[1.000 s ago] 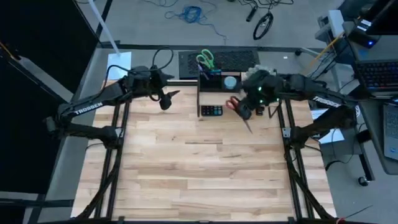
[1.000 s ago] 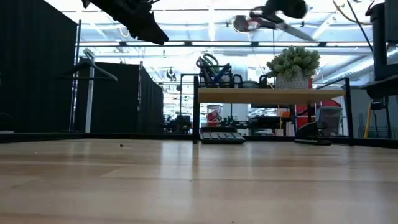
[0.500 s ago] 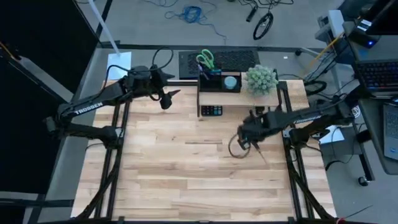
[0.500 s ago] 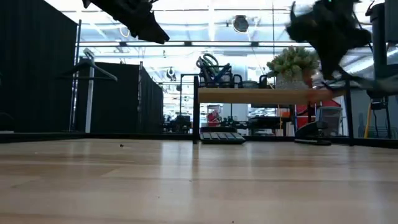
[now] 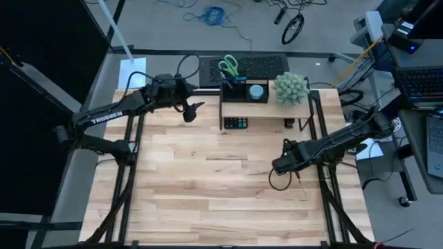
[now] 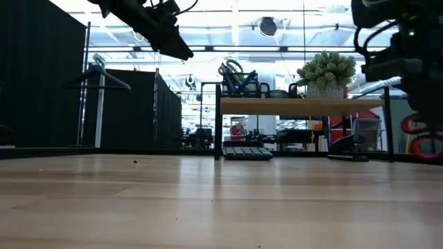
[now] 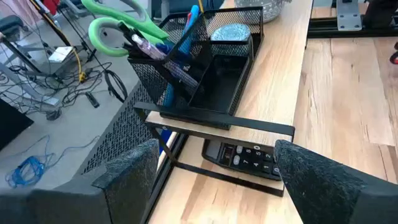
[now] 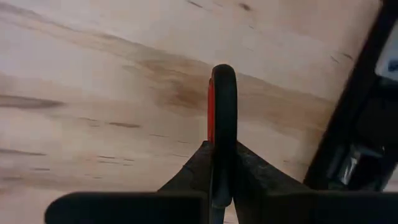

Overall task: Pick and place office supplies into organizer
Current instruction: Remove the black scissors from the desk organizer on the shelf

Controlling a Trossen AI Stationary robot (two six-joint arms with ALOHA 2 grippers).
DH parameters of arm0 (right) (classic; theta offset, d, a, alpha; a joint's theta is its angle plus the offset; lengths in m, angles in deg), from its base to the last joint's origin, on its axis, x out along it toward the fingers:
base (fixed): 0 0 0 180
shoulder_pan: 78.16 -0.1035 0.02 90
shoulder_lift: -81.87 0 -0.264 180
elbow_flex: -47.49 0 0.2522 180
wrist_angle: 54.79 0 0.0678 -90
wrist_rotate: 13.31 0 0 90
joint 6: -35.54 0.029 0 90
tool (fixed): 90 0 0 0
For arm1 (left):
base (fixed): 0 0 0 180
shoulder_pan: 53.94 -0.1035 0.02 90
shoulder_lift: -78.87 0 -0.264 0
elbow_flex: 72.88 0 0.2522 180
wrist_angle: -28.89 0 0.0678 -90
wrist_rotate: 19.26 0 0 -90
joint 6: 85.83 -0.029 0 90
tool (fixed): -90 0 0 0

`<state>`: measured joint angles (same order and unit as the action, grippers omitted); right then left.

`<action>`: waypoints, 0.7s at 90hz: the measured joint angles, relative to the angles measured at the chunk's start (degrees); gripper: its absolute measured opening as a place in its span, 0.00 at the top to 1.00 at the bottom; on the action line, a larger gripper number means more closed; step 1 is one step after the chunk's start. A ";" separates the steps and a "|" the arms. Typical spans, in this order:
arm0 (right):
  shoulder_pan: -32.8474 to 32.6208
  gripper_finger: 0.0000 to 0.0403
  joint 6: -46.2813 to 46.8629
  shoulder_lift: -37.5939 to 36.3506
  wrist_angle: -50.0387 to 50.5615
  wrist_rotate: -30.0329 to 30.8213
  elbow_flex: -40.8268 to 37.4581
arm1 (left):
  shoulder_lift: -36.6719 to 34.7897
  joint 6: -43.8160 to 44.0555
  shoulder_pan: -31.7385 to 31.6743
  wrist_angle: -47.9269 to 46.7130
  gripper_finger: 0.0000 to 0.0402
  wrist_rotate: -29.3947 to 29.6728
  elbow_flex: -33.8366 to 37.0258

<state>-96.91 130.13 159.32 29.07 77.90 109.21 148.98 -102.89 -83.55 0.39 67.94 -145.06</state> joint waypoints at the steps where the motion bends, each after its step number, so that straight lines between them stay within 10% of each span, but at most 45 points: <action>1: -0.15 0.96 0.33 0.00 0.01 -0.18 -0.21 | 0.01 0.00 0.00 -0.03 0.23 0.01 0.00; 63: -6.12 0.85 11.00 0.07 -4.19 -2.73 -5.33 | -0.01 -1.29 0.04 -0.94 0.23 -0.01 0.00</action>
<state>-103.03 141.13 159.38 24.88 75.18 103.88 148.97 -104.18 -83.50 -0.55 67.93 -145.06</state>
